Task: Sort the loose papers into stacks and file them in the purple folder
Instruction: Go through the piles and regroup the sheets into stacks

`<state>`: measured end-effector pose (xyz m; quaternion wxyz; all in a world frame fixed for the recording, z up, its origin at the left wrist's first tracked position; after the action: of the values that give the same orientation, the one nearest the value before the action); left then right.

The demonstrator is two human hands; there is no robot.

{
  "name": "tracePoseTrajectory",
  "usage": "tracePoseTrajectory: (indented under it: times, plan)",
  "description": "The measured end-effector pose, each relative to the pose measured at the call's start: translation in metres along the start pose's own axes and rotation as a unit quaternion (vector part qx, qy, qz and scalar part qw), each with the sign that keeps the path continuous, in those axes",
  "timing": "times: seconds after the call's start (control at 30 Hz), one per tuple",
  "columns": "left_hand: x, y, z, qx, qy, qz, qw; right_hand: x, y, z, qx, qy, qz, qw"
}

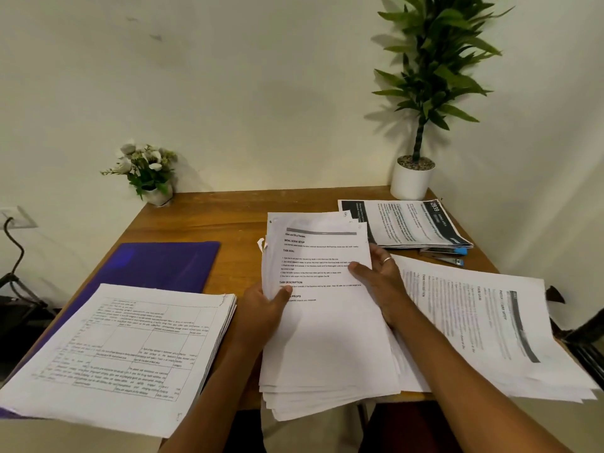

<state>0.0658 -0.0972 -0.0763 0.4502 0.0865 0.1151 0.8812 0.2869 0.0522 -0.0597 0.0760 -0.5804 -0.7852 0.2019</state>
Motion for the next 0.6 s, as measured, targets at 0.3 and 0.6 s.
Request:
tracePoseTrajectory:
  times: [0.3, 0.6]
  plan:
    - [0.0, -0.002, 0.006, 0.012, -0.015, -0.006, 1.0, -0.004, 0.002, -0.051, -0.409, 0.178, 0.099, 0.89]
    - [-0.01, -0.007, 0.032, 0.047, -0.08, -0.023, 0.995, -0.05, -0.035, -0.043, -0.368, 0.198, -0.064, 0.906]
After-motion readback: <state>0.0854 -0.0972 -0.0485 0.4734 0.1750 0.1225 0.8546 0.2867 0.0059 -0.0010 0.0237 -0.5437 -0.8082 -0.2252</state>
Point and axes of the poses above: each hand's wrist, its own x-axis towards the middle knuckle, its own y-axis out of the back of the hand, z = x × y, the point moved 8 cm from there along x, towards the middle knuckle, and after that the axes turned 6 degrees about x, right-handed, at the moved point
